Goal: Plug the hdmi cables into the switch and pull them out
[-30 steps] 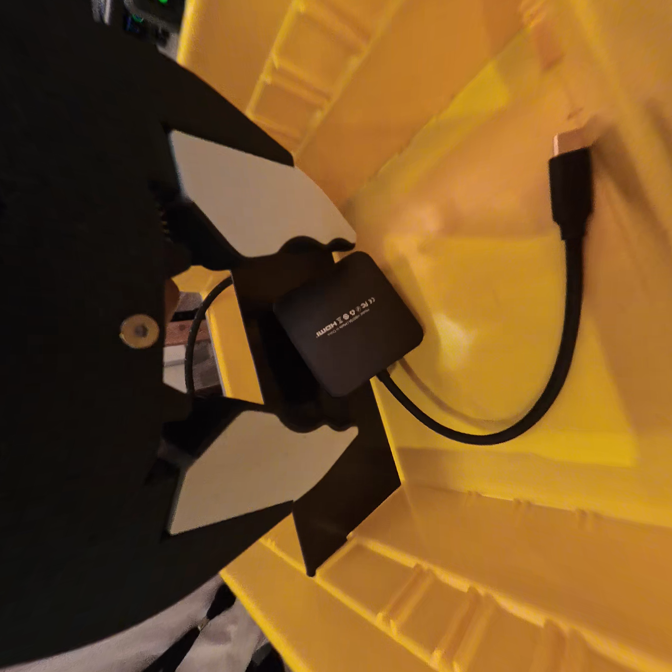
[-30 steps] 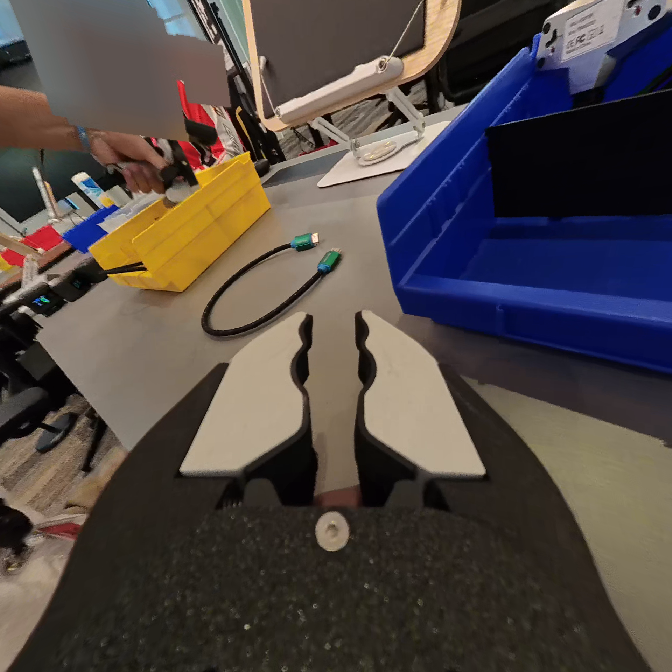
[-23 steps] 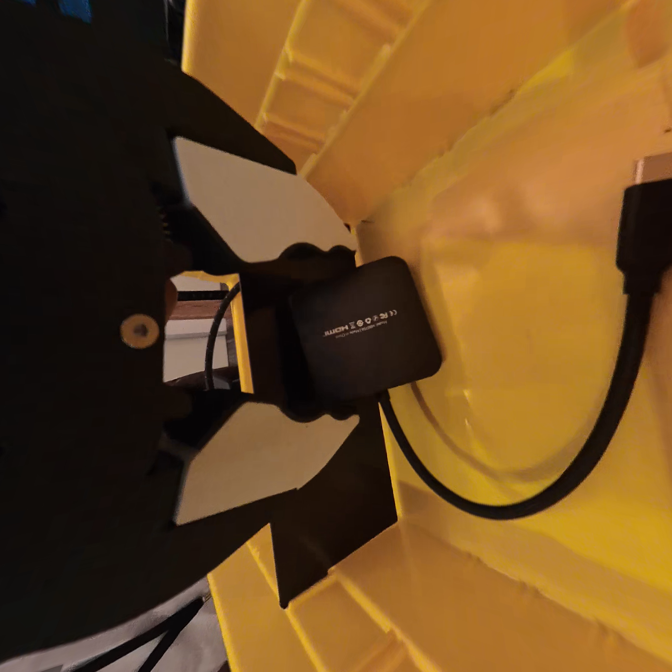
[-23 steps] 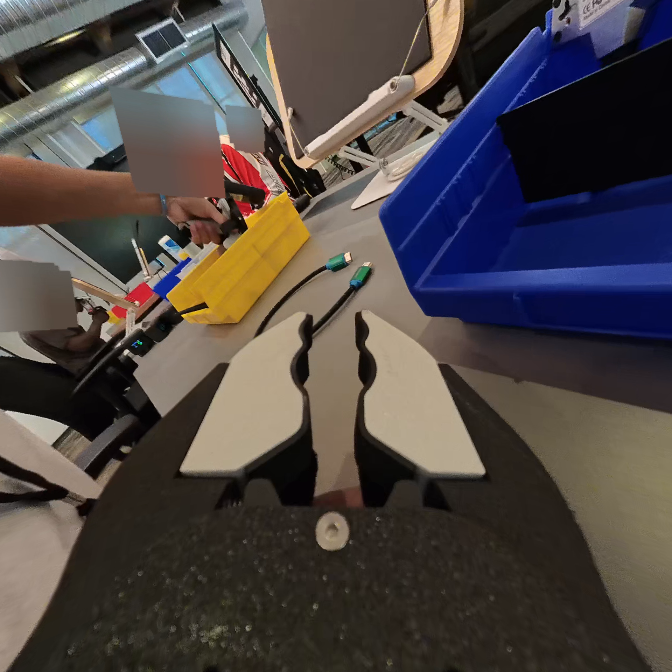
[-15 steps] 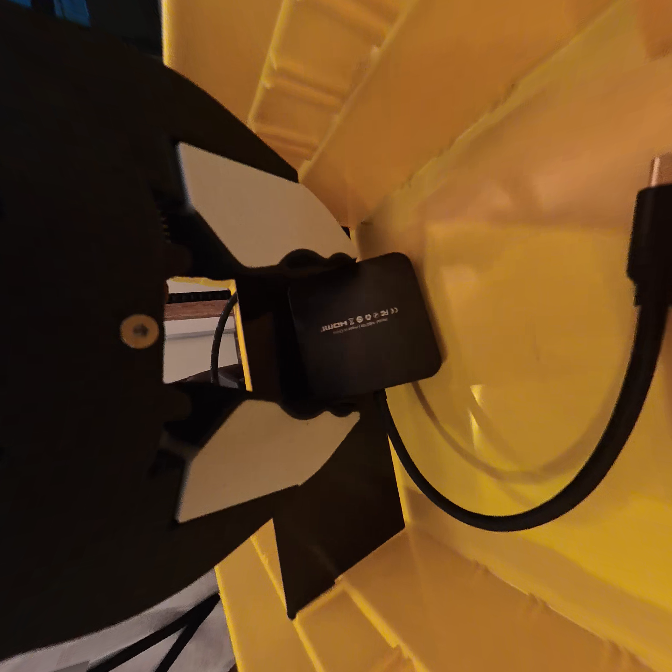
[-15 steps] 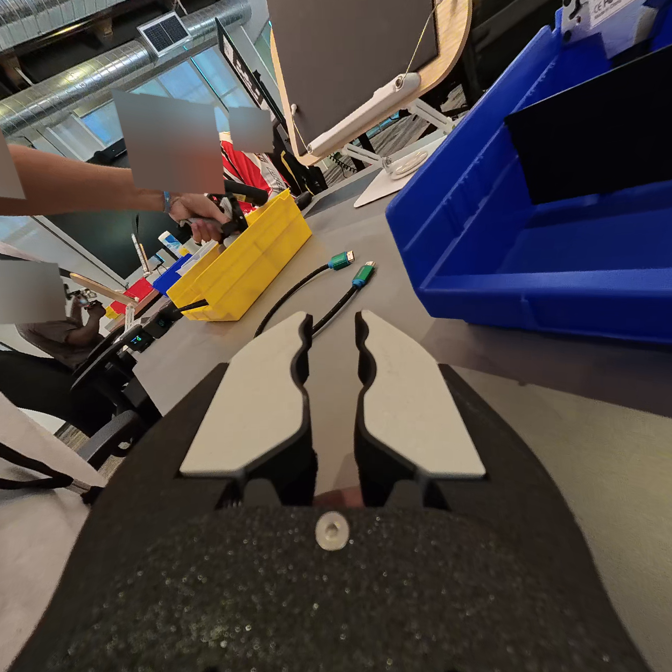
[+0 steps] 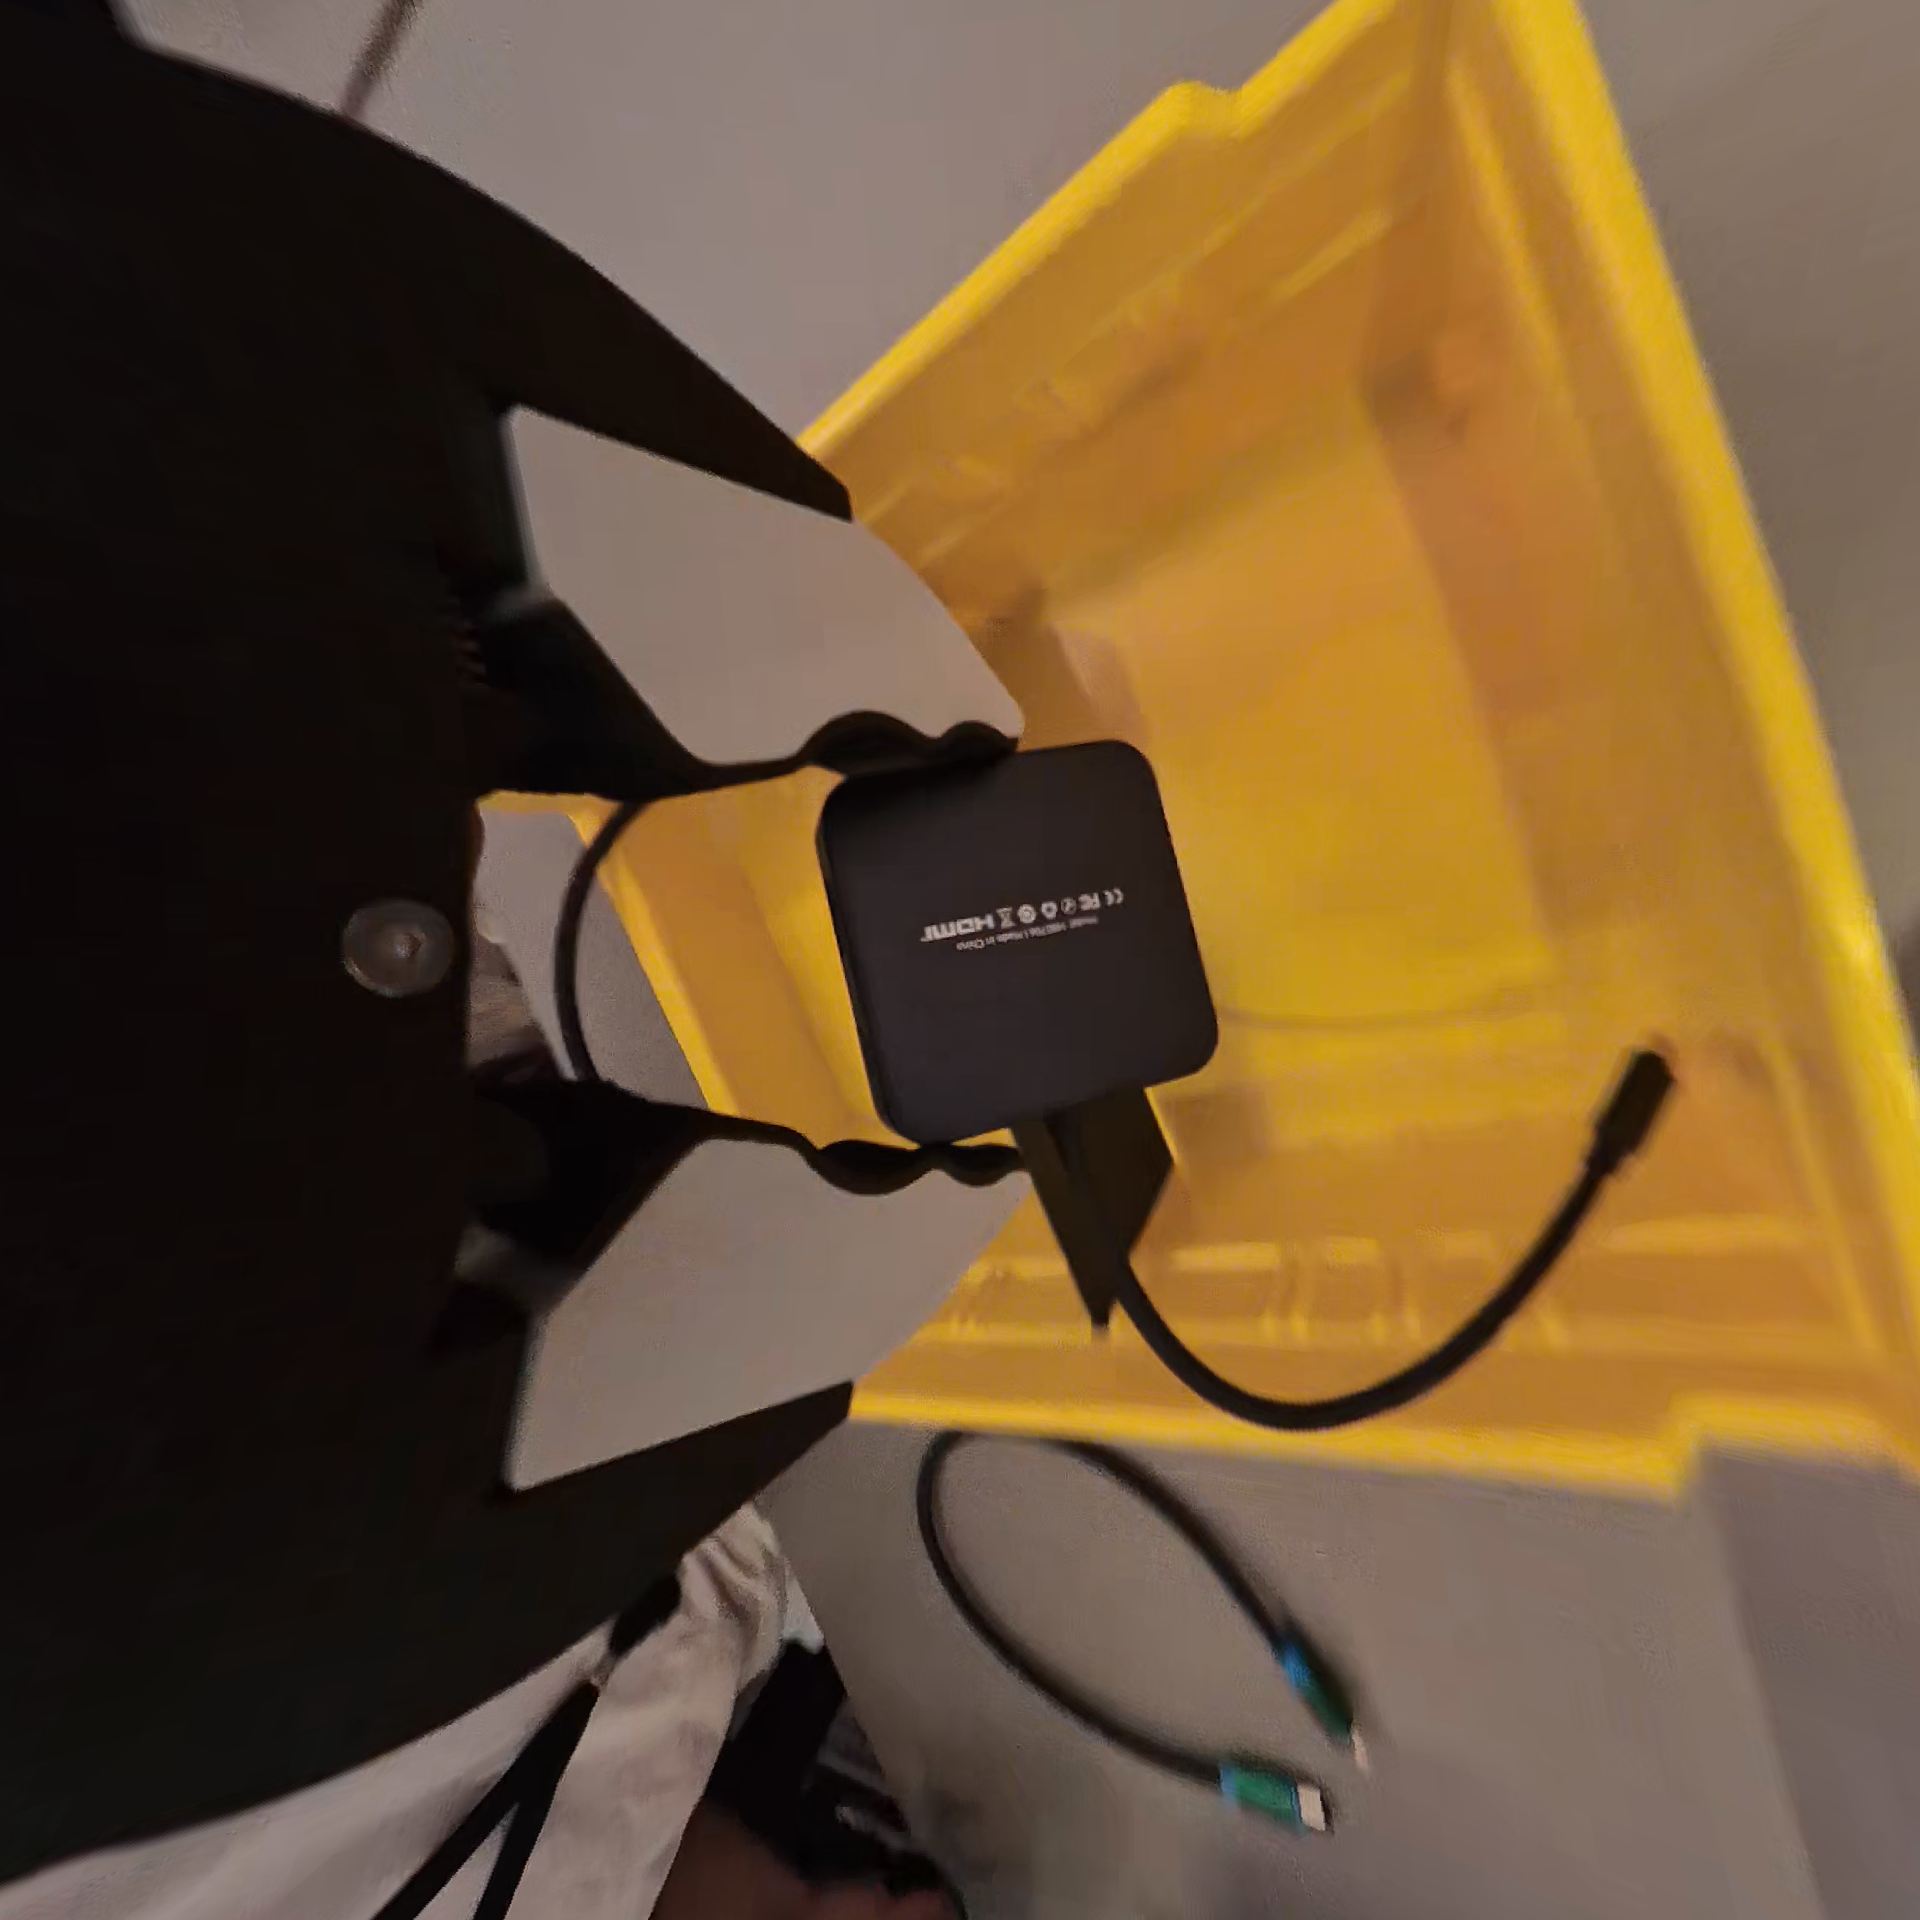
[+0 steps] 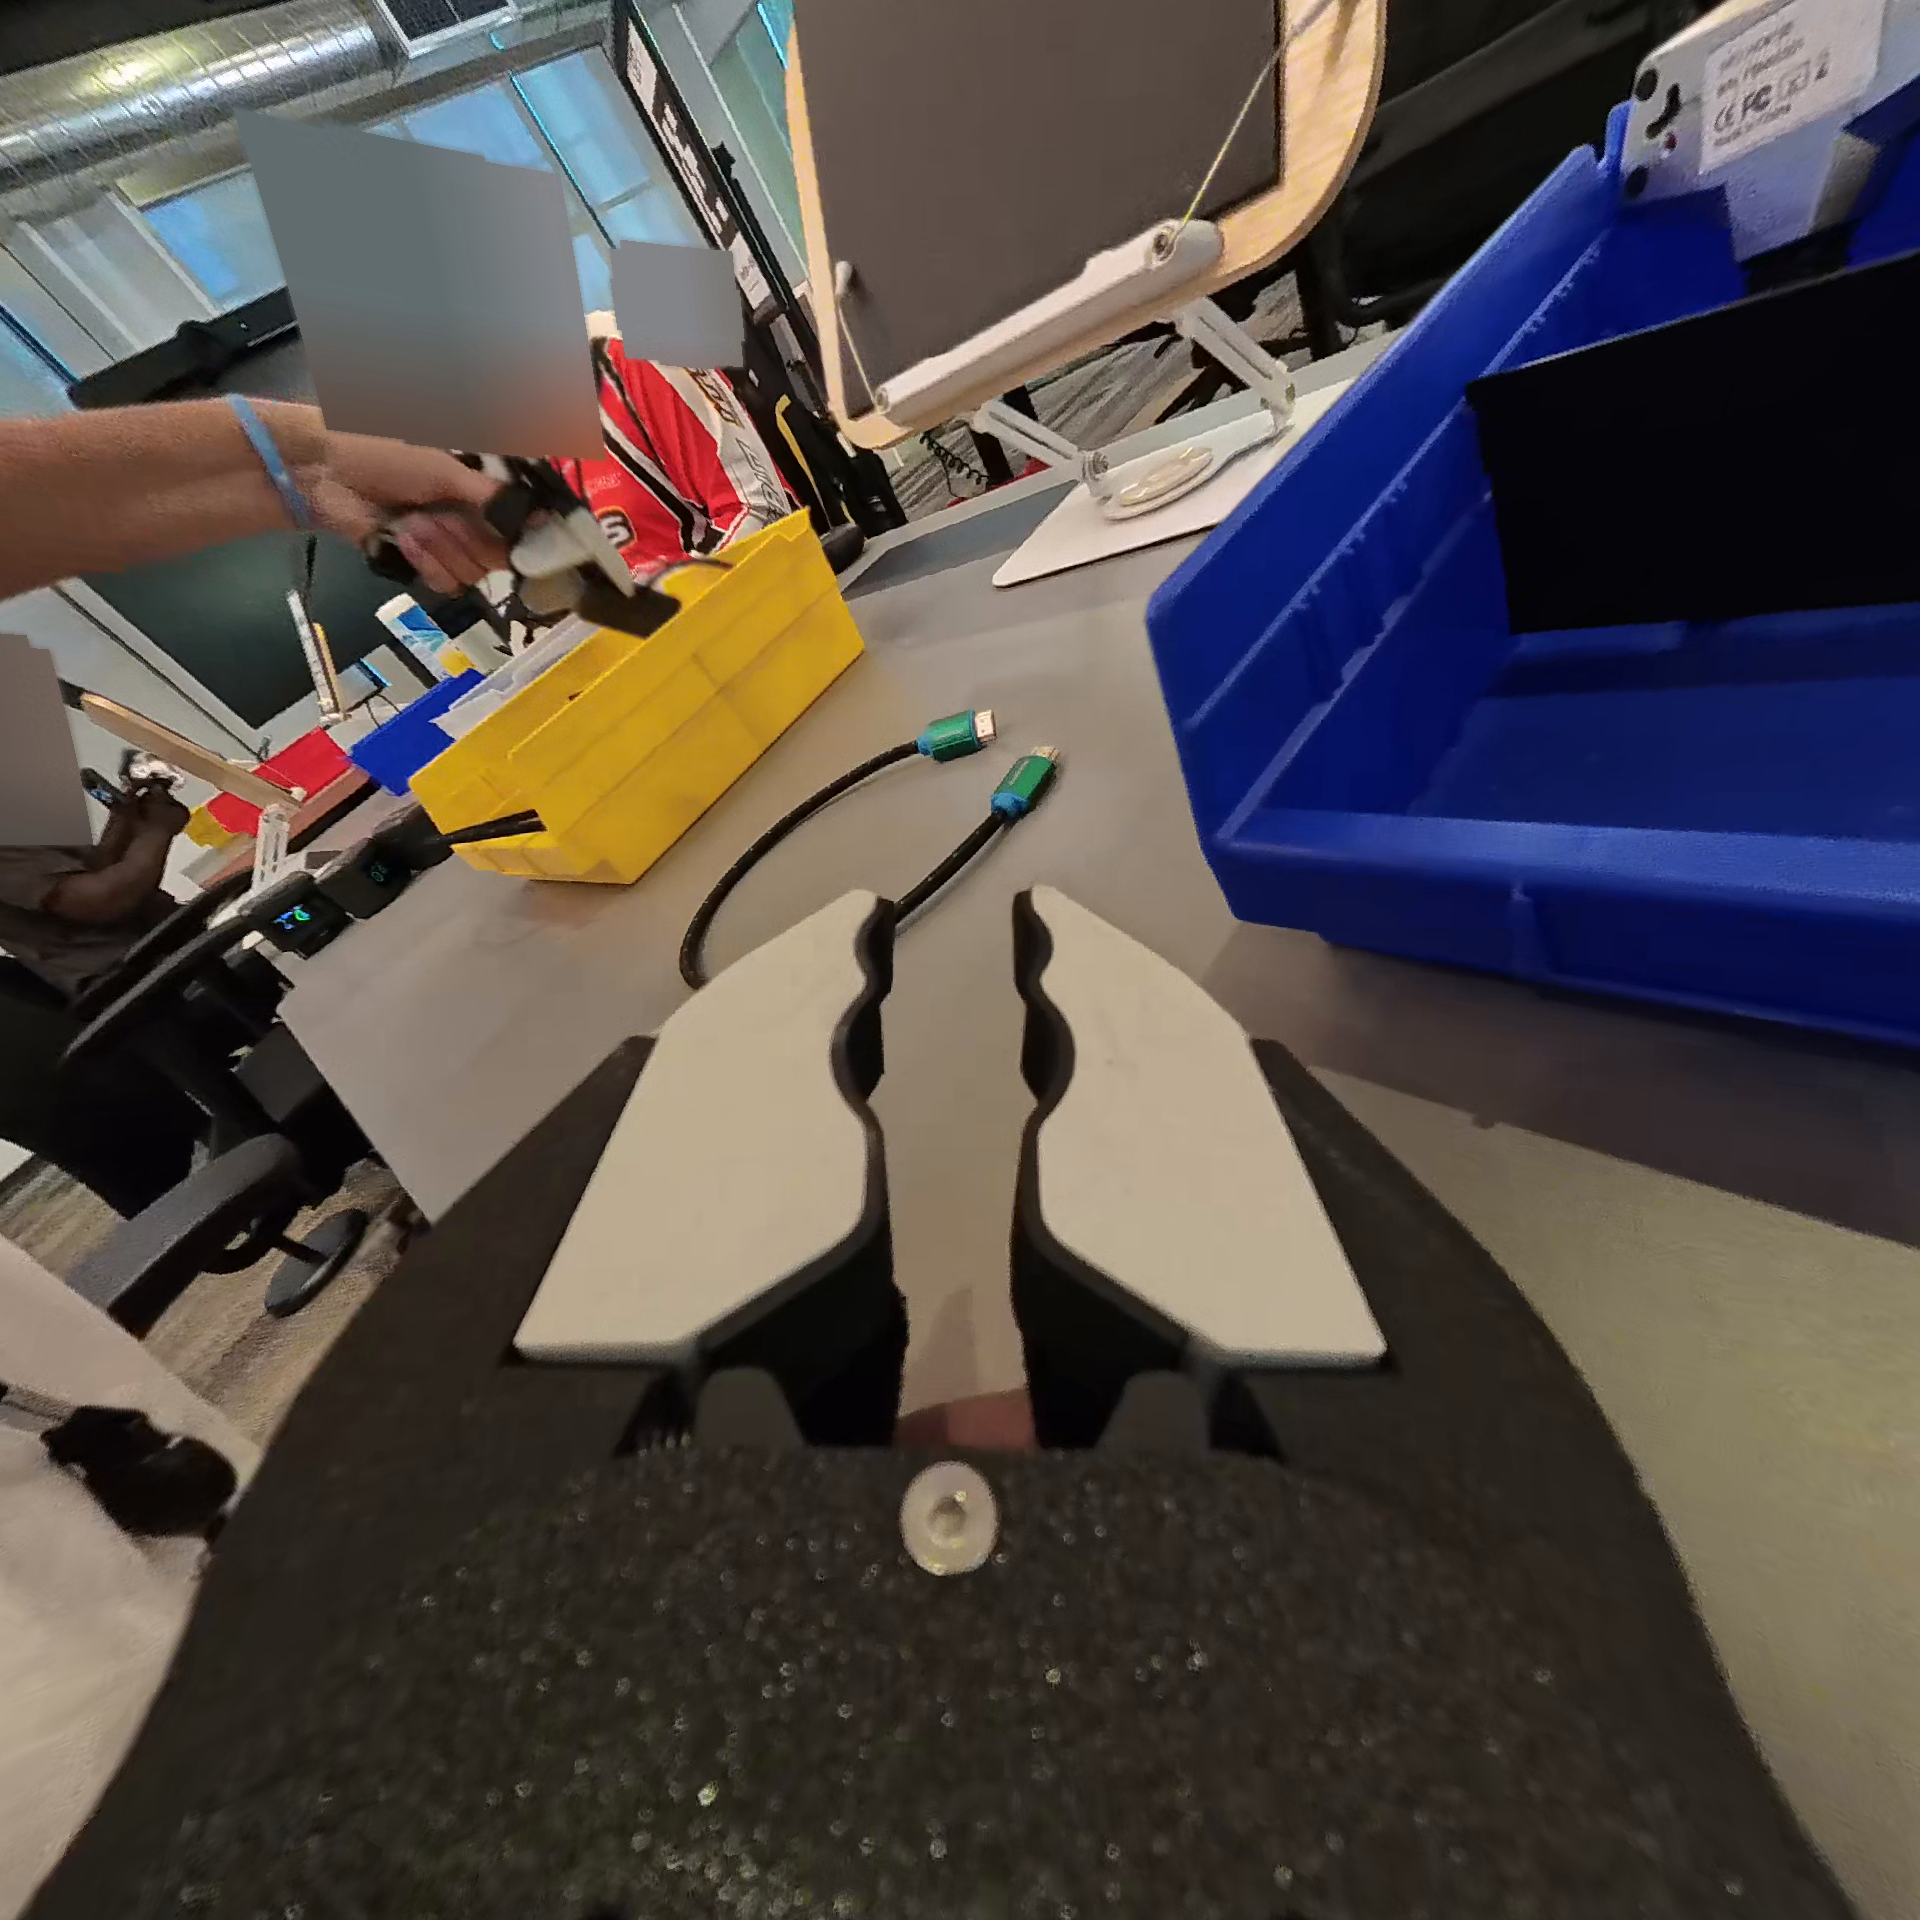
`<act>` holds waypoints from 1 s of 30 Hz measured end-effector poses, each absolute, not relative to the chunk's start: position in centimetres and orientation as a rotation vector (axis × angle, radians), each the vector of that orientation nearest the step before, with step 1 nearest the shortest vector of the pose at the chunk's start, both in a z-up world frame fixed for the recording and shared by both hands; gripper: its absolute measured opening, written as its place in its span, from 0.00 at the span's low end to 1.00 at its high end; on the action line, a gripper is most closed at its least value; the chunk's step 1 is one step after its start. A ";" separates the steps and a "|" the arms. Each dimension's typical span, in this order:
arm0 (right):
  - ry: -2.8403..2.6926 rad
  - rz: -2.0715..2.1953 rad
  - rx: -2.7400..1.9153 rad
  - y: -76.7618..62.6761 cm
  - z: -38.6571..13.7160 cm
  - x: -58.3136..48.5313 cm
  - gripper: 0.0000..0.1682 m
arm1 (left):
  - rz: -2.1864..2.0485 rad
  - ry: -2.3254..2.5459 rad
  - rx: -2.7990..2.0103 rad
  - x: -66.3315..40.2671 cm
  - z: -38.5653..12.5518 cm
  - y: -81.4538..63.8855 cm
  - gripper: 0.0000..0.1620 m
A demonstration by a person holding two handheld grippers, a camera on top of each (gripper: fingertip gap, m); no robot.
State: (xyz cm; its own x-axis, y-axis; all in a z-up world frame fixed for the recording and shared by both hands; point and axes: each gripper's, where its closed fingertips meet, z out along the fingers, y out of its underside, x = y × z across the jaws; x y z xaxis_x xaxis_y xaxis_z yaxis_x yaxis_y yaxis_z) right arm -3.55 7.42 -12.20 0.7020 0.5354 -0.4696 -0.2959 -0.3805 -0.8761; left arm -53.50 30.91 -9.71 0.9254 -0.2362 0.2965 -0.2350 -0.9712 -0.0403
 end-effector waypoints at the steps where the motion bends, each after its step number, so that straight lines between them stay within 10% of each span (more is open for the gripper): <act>1: -0.194 0.883 -1.749 7.4 -12.2 -3.5 0.12 | -0.542 0.383 -2.995 -52.8 -8.5 31.0 0.43; 13: -0.320 0.848 -1.700 7.3 -10.4 -6.7 0.12 | -0.618 0.607 -1.925 -41.2 0.9 23.0 0.43; 30: -0.465 1.612 -1.624 10.0 -3.4 -23.6 0.29 | 0.025 0.875 -1.313 -25.6 -1.4 11.2 0.43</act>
State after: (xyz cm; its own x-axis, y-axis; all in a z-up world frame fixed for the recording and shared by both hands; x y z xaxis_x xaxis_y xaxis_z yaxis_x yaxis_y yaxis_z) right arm -23.62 10.05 -3.45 0.1268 0.7326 -0.6688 -0.2640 -0.6250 -0.7347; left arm -25.61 11.19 -1.42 0.6903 -0.4489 -0.5674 -0.4803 0.3022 -0.8234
